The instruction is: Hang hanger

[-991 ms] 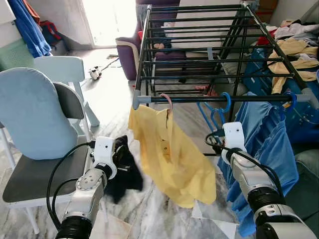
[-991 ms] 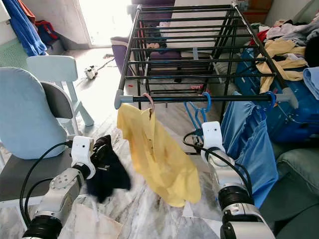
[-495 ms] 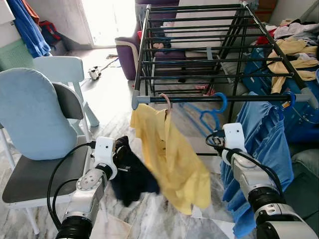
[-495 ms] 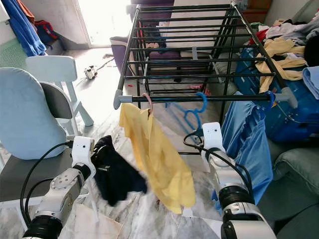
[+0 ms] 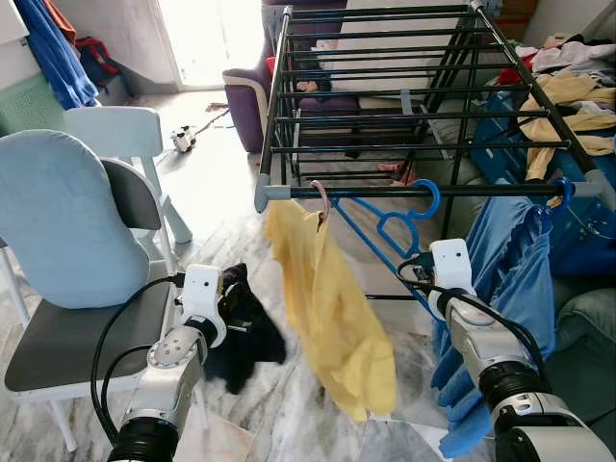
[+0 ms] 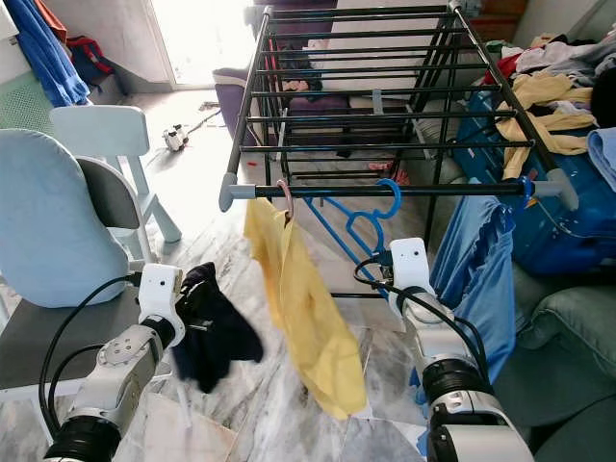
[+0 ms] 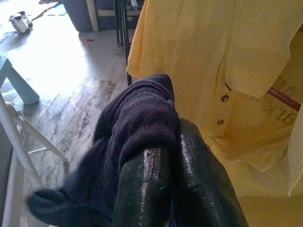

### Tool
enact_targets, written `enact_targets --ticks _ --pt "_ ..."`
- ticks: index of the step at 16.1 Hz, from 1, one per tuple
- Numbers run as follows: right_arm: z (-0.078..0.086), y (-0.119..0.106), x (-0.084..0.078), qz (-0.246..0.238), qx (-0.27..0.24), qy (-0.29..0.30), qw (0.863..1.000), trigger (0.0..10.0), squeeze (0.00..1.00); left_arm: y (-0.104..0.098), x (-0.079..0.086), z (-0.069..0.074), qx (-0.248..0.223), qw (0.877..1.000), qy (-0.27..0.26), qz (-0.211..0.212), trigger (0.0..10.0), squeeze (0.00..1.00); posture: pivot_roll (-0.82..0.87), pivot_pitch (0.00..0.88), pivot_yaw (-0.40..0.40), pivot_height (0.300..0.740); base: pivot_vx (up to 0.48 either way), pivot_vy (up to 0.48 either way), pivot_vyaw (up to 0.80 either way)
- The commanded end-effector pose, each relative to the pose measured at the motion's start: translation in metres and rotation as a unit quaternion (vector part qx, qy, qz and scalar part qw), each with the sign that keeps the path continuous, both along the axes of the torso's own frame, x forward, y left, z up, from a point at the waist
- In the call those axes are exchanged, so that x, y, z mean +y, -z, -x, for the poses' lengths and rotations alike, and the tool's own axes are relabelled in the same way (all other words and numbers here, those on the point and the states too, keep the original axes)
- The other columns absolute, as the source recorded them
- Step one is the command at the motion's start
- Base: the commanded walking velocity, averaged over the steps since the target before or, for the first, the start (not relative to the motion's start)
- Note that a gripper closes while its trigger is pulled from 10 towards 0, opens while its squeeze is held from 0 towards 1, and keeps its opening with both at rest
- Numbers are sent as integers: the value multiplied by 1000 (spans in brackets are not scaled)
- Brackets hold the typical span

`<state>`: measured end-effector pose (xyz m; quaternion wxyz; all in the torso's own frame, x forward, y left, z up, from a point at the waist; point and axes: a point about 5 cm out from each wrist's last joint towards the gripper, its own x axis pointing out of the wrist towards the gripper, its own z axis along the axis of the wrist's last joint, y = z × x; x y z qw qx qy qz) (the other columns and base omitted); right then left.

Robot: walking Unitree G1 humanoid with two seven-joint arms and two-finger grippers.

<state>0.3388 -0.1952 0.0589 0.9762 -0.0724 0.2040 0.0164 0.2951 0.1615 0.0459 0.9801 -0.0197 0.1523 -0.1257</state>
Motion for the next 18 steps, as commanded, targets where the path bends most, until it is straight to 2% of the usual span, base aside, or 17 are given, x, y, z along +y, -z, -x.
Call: enact_targets --ticks 1,2,3,10,11,12,13,14,15,16,18 --pt "-3 -4 2 3 -6 -2 1000 10000 890 -6 1 -6 -10 1000 -4 2 10000 0 -115 0 54 740 0 0 0" --pt "-3 -4 2 -1 -6 -1 1000 10000 890 -6 1 -6 -10 1000 -4 2 10000 0 -116 0 54 740 0 0 0" --pt "-3 -4 2 -1 -9 -2 1000 10000 1000 -6 1 -6 -9 1000 -3 2 10000 0 -116 0 54 740 0 0 0" --pt "-6 -9 -2 2 -16 -1 1000 10000 1000 -6 1 -6 -6 1000 -2 2 10000 0 -118 0 54 740 0 0 0" --pt "-6 -9 -2 3 -13 -4 1000 10000 929 -6 0 -6 -6 1000 -2 2 10000 0 -119 0 55 740 0 0 0" --pt "-7 -10 -3 6 -14 -4 1000 10000 0 -6 0 -6 -5 1000 -1 2 10000 0 -119 0 55 740 0 0 0" --pt "-8 -12 -3 6 -16 -4 1000 10000 0 -6 0 -6 -5 1000 -1 2 10000 0 -120 0 55 740 0 0 0" --pt "-8 -13 -3 5 -17 -4 1000 7020 0 -6 0 -6 -4 1000 -1 2 10000 0 -120 0 55 740 0 0 0" --pt "-9 -13 -3 4 -18 -6 1000 471 0 -5 0 -6 -4 1000 0 2 10000 0 -119 0 54 740 0 0 0" --pt "-9 -13 -3 3 -19 -6 1000 0 0 -5 0 -7 -3 1000 -1 1 10000 0 -119 0 54 740 0 0 0" --pt "-9 -13 -1 2 -20 -8 1000 0 0 -5 0 -7 -3 1000 -1 1 10000 0 -119 0 53 740 0 0 0"
